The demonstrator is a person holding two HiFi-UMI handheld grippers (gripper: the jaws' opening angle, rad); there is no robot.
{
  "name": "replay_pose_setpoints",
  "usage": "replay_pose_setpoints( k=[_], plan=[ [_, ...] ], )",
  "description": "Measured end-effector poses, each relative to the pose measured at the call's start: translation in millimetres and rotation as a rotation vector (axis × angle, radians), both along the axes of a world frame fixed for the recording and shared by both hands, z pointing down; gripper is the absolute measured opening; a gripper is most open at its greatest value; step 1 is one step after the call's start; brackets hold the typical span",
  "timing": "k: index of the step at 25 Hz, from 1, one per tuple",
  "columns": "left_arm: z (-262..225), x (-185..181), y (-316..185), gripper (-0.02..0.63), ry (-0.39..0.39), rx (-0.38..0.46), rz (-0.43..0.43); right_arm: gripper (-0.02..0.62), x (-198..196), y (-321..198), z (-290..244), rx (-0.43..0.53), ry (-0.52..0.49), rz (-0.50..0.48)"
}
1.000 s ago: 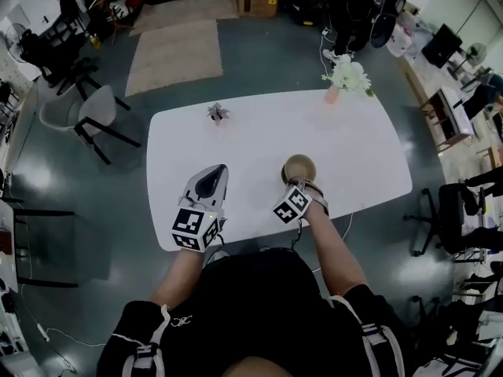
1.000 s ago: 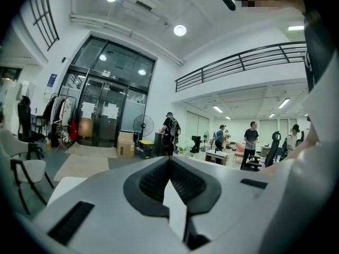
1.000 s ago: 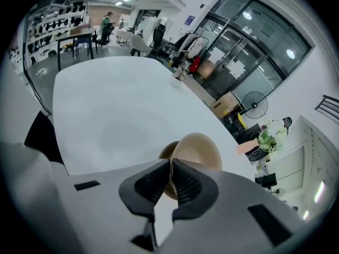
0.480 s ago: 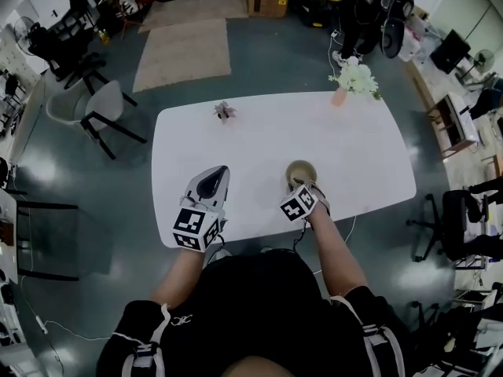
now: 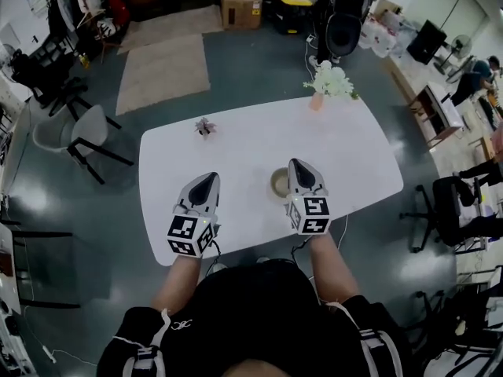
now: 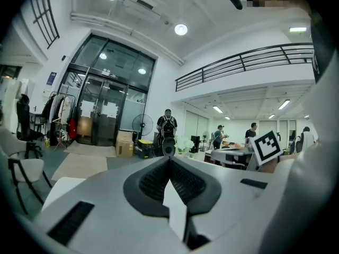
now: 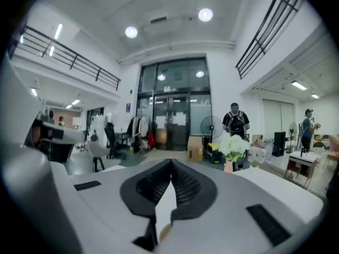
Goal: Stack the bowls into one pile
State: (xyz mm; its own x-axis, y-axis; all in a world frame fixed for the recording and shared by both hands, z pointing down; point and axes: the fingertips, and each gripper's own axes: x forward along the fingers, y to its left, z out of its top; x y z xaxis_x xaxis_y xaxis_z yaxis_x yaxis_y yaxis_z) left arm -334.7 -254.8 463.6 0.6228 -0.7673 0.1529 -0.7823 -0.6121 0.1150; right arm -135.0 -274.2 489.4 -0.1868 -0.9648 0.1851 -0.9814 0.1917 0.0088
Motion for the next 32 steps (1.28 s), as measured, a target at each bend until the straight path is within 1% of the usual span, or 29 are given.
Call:
replay_pose_setpoints(
  k=[2, 4, 6, 9, 13, 16, 21, 32],
  plan=[
    [-4, 8, 0, 0.012, -0.005, 0.009, 0.012, 0.015, 10, 8, -28, 0.074, -0.020, 0.055],
    [-8, 13, 1, 0.012, -0.007, 0.015, 0.020, 0.015, 16, 19, -44, 0.112, 0.002, 0.105],
    [-11, 16, 3, 0.012, -0.003, 0.019, 0.026, 0.014, 17, 32, -53, 0.141, 0.011, 0.127],
    [-15, 18, 6, 0.012, 0.003, 0.022, 0.034, 0.014, 17, 44, -59, 0.171, -0.013, 0.136],
    [-17, 21, 9, 0.012, 0.003, 0.023, 0.048, 0.014, 18, 51, -67, 0.183, -0.037, 0.144],
    [-21, 19, 11, 0.012, 0.007, 0.043, 0.045, 0.014, 15, 55, -70, 0.190, -0.035, 0.137],
    [-22, 17, 14, 0.012, 0.021, 0.042, 0.050, 0.014, 15, 58, -66, 0.170, -0.061, 0.150],
    [-26, -4, 10, 0.012, 0.038, 0.039, 0.044, 0.014, -7, 53, -70, 0.177, -0.023, 0.147]
  ],
)
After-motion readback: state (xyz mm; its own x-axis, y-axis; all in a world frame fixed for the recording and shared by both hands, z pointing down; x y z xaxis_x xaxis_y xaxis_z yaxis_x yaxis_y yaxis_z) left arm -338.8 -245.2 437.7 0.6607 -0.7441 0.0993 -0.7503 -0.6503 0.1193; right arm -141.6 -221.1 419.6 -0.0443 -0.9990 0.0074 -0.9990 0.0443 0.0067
